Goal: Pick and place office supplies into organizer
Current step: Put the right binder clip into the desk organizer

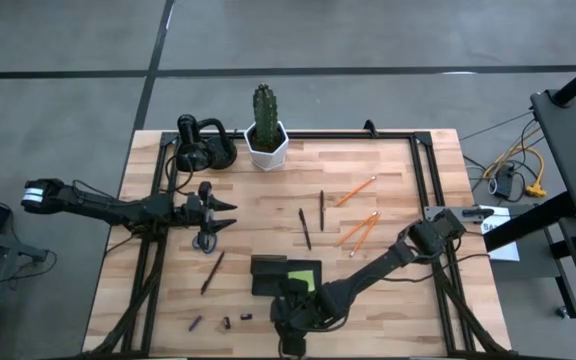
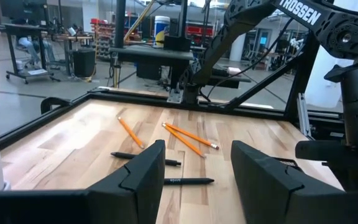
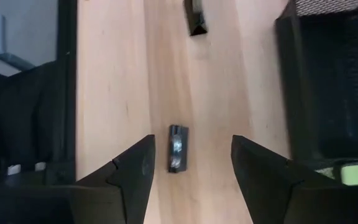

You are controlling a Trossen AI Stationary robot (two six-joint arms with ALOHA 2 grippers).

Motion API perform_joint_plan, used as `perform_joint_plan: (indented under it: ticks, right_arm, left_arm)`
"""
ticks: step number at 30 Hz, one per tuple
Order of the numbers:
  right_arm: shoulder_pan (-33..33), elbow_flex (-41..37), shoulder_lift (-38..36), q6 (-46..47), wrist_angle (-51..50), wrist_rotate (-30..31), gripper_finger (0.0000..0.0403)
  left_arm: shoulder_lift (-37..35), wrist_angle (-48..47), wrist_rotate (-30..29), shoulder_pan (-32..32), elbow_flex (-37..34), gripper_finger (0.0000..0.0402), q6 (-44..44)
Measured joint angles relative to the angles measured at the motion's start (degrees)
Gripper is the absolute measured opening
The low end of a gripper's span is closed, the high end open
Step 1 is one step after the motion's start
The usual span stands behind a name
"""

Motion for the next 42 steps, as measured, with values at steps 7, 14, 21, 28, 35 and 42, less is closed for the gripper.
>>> perform_joint_plan:
  ticks: [7,14,21,28,35,42]
  right_arm:
    - [0.0,0.0,0.0,0.7,0.1,-1.3,0.0182]
    - [0.0,-0.1,1.4,0.9,0.5,-1.7,0.0178]
    - [0.0,-0.2,2.0,3.3,0.4,-1.9,0.0178]
    - [0.0,-0.1,2.0,3.4,0.5,-1.8,0.0177]
    - [0.0,-0.1,1.9,3.8,0.9,-1.3,0.0162]
    - [0.0,-0.1,1.9,4.7,1.8,-1.3,0.013]
  left_arm:
    - [0.0,0.0,0.0,0.0,0.0,0.0169,0.0]
    - [0.1,0.0,0.0,0.0,0.0,0.0169,0.0]
    - [0.1,0.0,0.0,0.0,0.0,0.0169,0.0]
    - [0.1,0.0,0.0,0.0,0.0,0.0169,0.0]
    - [0.1,0.0,0.0,0.0,0.0,0.0169,0.0]
    - [0.1,0.0,0.0,0.0,0.0,0.0169,0.0]
